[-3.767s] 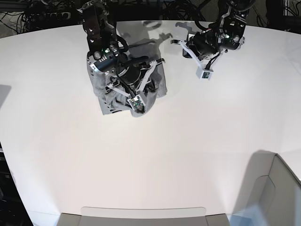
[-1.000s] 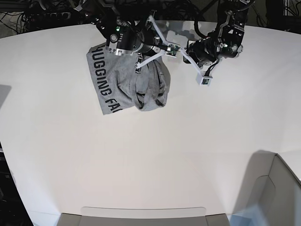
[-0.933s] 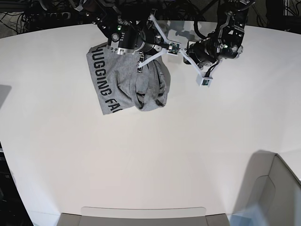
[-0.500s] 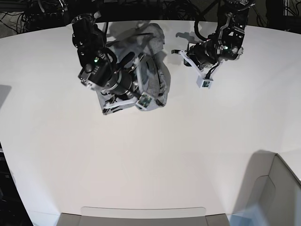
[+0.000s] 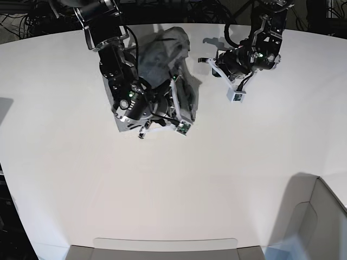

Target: Fold the T-shirt properly

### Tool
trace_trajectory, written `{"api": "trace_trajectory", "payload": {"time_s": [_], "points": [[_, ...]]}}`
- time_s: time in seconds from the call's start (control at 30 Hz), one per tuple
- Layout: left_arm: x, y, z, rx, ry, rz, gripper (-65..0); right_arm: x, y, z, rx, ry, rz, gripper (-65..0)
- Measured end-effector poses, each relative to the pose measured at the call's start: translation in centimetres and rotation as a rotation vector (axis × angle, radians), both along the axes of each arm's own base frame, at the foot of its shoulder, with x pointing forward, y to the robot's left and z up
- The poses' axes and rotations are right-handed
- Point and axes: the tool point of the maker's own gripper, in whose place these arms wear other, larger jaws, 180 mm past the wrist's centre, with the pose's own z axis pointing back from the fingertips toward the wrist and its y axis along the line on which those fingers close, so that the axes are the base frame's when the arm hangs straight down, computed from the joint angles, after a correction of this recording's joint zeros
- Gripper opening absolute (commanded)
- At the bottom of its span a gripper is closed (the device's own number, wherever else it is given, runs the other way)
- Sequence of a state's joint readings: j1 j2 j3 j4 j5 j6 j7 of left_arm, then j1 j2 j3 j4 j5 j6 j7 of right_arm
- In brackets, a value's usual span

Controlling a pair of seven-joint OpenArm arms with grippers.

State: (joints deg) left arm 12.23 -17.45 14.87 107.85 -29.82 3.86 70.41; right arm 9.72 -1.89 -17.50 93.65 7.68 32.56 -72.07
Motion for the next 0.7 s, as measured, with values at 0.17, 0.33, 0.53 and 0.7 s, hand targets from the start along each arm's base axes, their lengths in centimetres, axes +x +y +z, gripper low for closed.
{"api": "trace_trajectory", "payload": {"time_s": [0.17, 0.33, 0.53, 0.7], "points": [[0.0, 0.0, 0.0, 0.000, 0.000, 0.000, -63.0, 1.5, 3.2, -0.3, 0.000, 0.026, 0.061, -65.0], [0.0, 0.0, 0.0, 0.000, 0.001, 0.003, -63.0, 2.1, 4.9, -1.8, 0.075, 0.069, 0.060, -65.0], [0.0, 0.0, 0.0, 0.000, 0.001, 0.003, -63.0, 3.5, 6.0, -0.2, 0.122, 0.015, 0.068, -65.0], [0.0, 0.0, 0.0, 0.000, 0.001, 0.004, -63.0, 3.8, 4.9, 0.0, 0.034, 0.026, 0.070, -65.0]]}}
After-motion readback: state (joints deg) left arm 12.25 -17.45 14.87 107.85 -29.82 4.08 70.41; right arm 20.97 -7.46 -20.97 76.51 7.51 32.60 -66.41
